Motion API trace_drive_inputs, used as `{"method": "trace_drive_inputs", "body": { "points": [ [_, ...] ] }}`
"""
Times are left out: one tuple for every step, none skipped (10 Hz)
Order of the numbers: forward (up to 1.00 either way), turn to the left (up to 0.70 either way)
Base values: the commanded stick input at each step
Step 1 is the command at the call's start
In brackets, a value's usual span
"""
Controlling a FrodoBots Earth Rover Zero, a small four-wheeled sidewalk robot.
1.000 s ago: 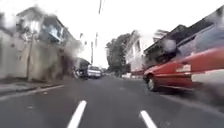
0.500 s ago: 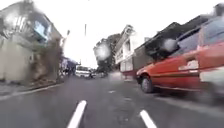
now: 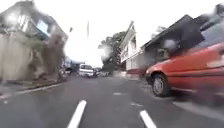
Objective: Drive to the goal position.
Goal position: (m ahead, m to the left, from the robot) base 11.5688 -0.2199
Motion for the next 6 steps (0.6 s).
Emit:
{"method": "trace_drive_inputs", "body": {
  "points": [
    [1.00, 0.07],
    [1.00, 0.07],
    [1.00, 0.01],
    [1.00, 0.03],
    [1.00, -0.16],
    [1.00, -0.35]
  ]
}}
